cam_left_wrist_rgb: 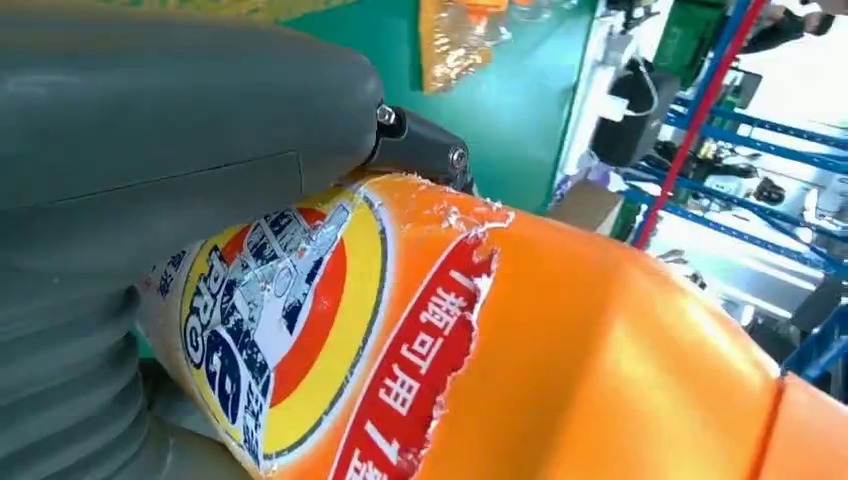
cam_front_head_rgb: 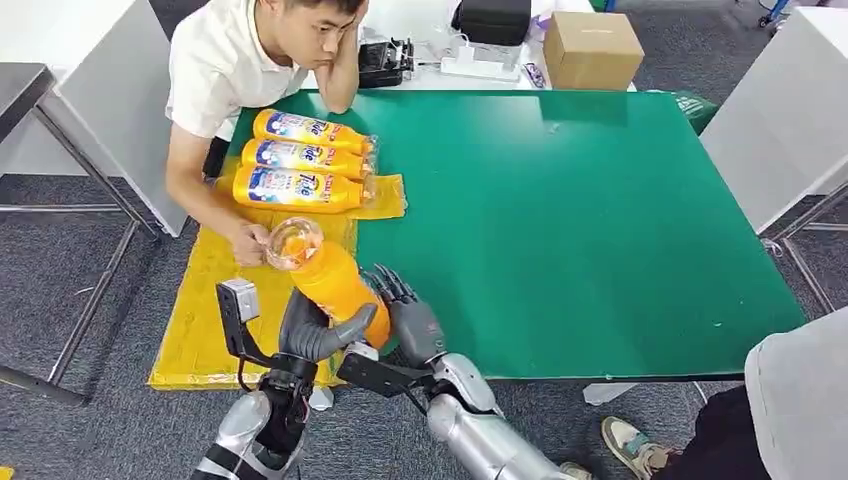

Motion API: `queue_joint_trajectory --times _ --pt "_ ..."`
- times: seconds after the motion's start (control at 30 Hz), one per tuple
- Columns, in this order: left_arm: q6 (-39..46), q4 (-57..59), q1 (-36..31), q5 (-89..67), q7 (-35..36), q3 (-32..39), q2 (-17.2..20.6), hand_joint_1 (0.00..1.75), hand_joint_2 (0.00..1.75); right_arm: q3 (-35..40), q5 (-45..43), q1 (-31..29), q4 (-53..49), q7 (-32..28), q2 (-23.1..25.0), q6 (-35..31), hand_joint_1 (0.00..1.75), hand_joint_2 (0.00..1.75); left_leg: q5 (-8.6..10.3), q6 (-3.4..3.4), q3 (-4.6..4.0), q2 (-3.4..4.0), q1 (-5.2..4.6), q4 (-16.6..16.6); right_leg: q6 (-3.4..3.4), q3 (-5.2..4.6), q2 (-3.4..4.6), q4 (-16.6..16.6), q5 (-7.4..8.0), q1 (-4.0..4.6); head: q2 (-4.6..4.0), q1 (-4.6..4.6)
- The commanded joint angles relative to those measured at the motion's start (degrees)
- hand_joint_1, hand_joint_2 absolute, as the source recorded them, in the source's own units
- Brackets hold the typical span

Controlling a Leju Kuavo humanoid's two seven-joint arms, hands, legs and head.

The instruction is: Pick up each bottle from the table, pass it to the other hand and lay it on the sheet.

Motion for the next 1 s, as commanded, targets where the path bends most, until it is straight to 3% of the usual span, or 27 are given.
queue_joint_trajectory --times 0.03,0.07,0.17,0.37,0.77,0.87,1.0 --pt "8.61 -0.19 -9.3 -15.8 -2.57 2.18 5.1 1.75 1.75 0.84 0.23 1.86 -1.47 -1.41 -0.75 -2.15 0.0 0.0 -0.03 -0.04 0.21 -0.19 0.01 -0.03 -0.08 0.25 -0.28 0.02 -0.11 0.03 0.0 0.02" --pt "12.34 0.75 -10.94 -22.51 -2.51 2.95 5.76 1.75 1.75 0.22 -0.33 2.52 -2.43 -2.17 -0.99 -2.79 0.0 0.0 0.01 -0.03 0.09 -0.17 0.02 -0.03 -0.05 0.13 -0.21 0.0 -0.05 0.03 0.0 0.02" --pt "11.92 2.32 -13.49 -28.52 -0.95 7.65 7.31 1.75 1.75 -2.45 -3.65 6.51 -9.12 -6.65 -2.12 -5.29 0.0 0.0 0.02 -0.06 0.21 -0.26 0.0 -0.07 -0.09 0.25 -0.28 0.02 -0.08 0.02 0.0 0.02" --pt "7.03 4.18 -15.23 -26.04 0.5 12.01 8.0 1.75 1.75 -3.35 -6.32 10.1 -17.19 -8.96 -3.37 -5.42 0.0 0.0 0.04 -0.08 0.1 -0.13 0.02 -0.04 -0.03 0.12 -0.09 0.03 -0.04 0.01 0.0 0.0" --pt "7.03 4.29 -15.17 -26.1 0.51 11.76 7.63 1.75 1.75 -3.53 -6.52 9.85 -16.75 -8.9 -3.25 -5.32 0.0 0.0 0.04 -0.08 0.14 -0.18 0.01 -0.05 -0.04 0.17 -0.13 0.01 -0.05 0.01 0.0 0.04" --pt "3.36 7.05 -17.27 -23.14 1.54 11.54 7.75 1.75 1.75 -3.59 -7.62 9.09 -14.95 -9.6 -2.96 -4.23 0.0 0.0 0.05 -0.08 0.09 -0.19 0.02 -0.04 -0.03 0.14 -0.14 0.01 -0.04 0.02 0.0 0.02" --pt "8.29 14.88 -23.95 -41.92 3.14 4.42 10.92 1.75 1.75 -3.65 -9.24 8.57 -14.75 -11.29 -2.58 -1.29 0.0 0.0 0.07 -0.08 0.14 -0.32 0.02 -0.03 -0.04 0.2 -0.28 0.04 -0.07 0.02 0.0 0.04"
